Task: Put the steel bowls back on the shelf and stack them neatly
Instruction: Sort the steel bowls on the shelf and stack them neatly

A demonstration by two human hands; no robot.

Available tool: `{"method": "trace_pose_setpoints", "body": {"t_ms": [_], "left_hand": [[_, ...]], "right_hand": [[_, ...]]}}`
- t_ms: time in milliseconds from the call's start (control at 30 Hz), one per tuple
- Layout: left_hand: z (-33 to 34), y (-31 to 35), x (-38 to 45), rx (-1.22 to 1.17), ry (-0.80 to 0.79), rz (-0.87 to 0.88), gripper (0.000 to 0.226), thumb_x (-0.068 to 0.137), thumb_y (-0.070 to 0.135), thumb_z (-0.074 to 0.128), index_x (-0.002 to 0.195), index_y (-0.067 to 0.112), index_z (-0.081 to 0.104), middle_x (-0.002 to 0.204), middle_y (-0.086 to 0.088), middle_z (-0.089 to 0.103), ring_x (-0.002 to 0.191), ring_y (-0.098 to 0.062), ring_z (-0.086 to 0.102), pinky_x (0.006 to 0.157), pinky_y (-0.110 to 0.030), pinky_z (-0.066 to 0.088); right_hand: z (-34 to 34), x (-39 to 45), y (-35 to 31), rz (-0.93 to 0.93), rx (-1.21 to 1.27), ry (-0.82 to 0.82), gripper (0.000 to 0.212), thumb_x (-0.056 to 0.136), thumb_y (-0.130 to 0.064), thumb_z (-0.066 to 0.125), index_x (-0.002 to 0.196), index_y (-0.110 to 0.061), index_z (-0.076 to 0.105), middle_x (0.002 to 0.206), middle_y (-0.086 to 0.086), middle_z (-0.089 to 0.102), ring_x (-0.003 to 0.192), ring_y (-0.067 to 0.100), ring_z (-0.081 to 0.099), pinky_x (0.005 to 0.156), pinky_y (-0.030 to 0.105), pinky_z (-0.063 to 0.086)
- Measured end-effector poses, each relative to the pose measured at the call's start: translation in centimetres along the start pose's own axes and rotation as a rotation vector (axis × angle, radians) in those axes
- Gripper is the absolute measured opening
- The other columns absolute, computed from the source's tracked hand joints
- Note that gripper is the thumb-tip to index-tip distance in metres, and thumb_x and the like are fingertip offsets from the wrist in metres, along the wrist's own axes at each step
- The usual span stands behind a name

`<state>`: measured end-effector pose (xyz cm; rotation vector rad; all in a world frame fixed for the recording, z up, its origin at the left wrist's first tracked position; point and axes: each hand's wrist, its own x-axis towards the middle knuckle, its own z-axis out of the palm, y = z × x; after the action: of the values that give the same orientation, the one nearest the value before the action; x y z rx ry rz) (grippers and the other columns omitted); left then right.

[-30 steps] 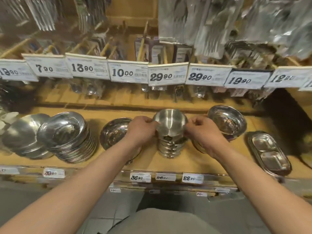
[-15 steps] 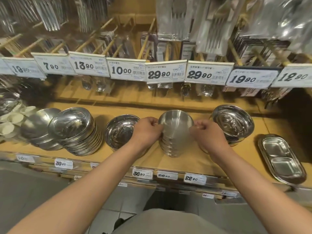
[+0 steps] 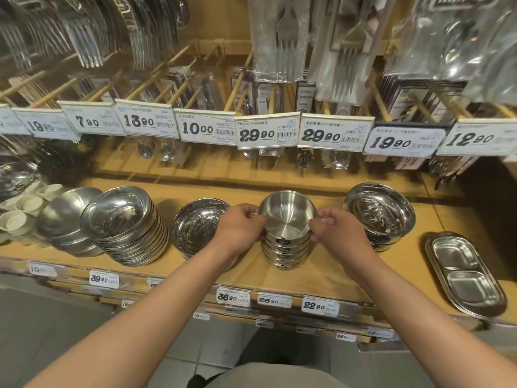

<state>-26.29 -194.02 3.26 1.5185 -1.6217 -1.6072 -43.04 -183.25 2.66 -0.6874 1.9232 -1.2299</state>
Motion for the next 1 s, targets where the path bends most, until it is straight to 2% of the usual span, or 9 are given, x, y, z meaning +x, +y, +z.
{"method": "trace_pose_setpoints", "body": {"t_ms": [133, 333, 467, 567, 667, 733, 833, 900, 1000], "left_hand": [[0.0, 0.0, -0.3, -0.041, -0.009, -0.007, 0.007, 0.095, 0.012, 0.065, 0.097, 0.007, 0.070, 0.095, -0.016, 0.075, 0.096, -0.032, 0.074, 0.084, -0.046, 0.063], [0.1, -0.6, -0.7, -0.115, 0.027, -0.014, 0.017, 0.099, 0.023, 0.060, 0.090, 0.013, 0.070, 0.094, -0.010, 0.075, 0.087, -0.023, 0.073, 0.079, -0.038, 0.064], [0.3, -1.4, -0.9, -0.131, 0.032, -0.017, 0.025, 0.101, 0.028, 0.055, 0.100, 0.010, 0.071, 0.101, -0.009, 0.076, 0.092, -0.023, 0.074, 0.073, -0.030, 0.062], [0.5, -2.0, -0.9, -0.170, 0.003, -0.055, 0.030, 0.102, 0.033, 0.049, 0.103, 0.009, 0.068, 0.106, -0.014, 0.074, 0.091, -0.023, 0.071, 0.065, -0.024, 0.057], [0.8, -2.3, -0.5, -0.239, -0.021, -0.118, 0.048, 0.106, 0.046, 0.039, 0.125, 0.009, 0.062, 0.124, -0.014, 0.068, 0.112, -0.026, 0.067, 0.087, -0.035, 0.059], [1.2, -2.4, -0.3, -0.306, -0.067, -0.141, 0.056, 0.107, 0.051, 0.031, 0.140, 0.012, 0.054, 0.139, -0.013, 0.062, 0.129, -0.025, 0.058, 0.104, -0.040, 0.051], [1.8, -2.5, -0.5, -0.377, -0.102, -0.147, 0.051, 0.107, 0.055, 0.024, 0.126, 0.026, 0.060, 0.135, 0.000, 0.064, 0.133, -0.017, 0.051, 0.090, -0.031, 0.049], [2.2, -3.0, -0.5, -0.391, -0.105, -0.154, 0.059, 0.104, 0.061, 0.021, 0.139, 0.026, 0.054, 0.143, 0.001, 0.057, 0.139, -0.018, 0.044, 0.084, -0.032, 0.047], [2.6, -3.9, -0.3, -0.398, -0.127, -0.179, 0.067, 0.102, 0.065, 0.021, 0.152, 0.027, 0.043, 0.157, -0.001, 0.042, 0.146, -0.021, 0.036, 0.102, -0.045, 0.047]], "right_hand": [[-0.2, 0.3, 0.4, 0.024, 0.022, -0.031, 0.015, 0.093, -0.024, 0.069, 0.106, -0.017, 0.069, 0.099, 0.004, 0.074, 0.085, 0.015, 0.071, 0.070, 0.025, 0.057], [-0.1, -0.1, 1.1, 0.083, 0.068, -0.056, 0.020, 0.098, -0.040, 0.060, 0.097, -0.022, 0.068, 0.100, -0.001, 0.071, 0.097, 0.016, 0.067, 0.092, 0.041, 0.059], [0.4, -0.9, 1.2, 0.137, 0.098, -0.113, 0.038, 0.101, -0.048, 0.052, 0.125, -0.020, 0.062, 0.118, 0.002, 0.067, 0.108, 0.019, 0.065, 0.098, 0.045, 0.056], [0.5, -1.1, 1.6, 0.085, 0.071, -0.173, 0.034, 0.106, -0.035, 0.046, 0.133, -0.019, 0.059, 0.135, 0.010, 0.059, 0.123, 0.032, 0.058, 0.101, 0.051, 0.052], [0.8, -1.2, 1.8, 0.101, 0.203, -0.239, 0.017, 0.106, -0.049, 0.040, 0.104, -0.052, 0.056, 0.111, -0.018, 0.056, 0.106, 0.007, 0.056, 0.089, 0.038, 0.049], [1.0, -1.0, 2.0, 0.133, 0.269, -0.238, 0.018, 0.105, -0.054, 0.035, 0.099, -0.057, 0.051, 0.104, -0.026, 0.049, 0.097, -0.005, 0.048, 0.090, 0.039, 0.044], [1.3, -0.3, 3.0, 0.171, 0.323, -0.245, 0.031, 0.105, -0.059, 0.029, 0.123, -0.050, 0.052, 0.112, -0.025, 0.049, 0.101, -0.004, 0.048, 0.096, 0.046, 0.042], [1.6, 0.0, 3.5, 0.180, 0.358, -0.259, 0.047, 0.103, -0.062, 0.028, 0.143, -0.043, 0.044, 0.125, -0.018, 0.050, 0.114, 0.004, 0.048, 0.102, 0.051, 0.041], [2.1, 0.4, 4.0, 0.225, 0.399, -0.251, 0.056, 0.101, -0.067, 0.028, 0.149, -0.040, 0.038, 0.134, -0.009, 0.047, 0.120, 0.010, 0.048, 0.103, 0.054, 0.041]]}}
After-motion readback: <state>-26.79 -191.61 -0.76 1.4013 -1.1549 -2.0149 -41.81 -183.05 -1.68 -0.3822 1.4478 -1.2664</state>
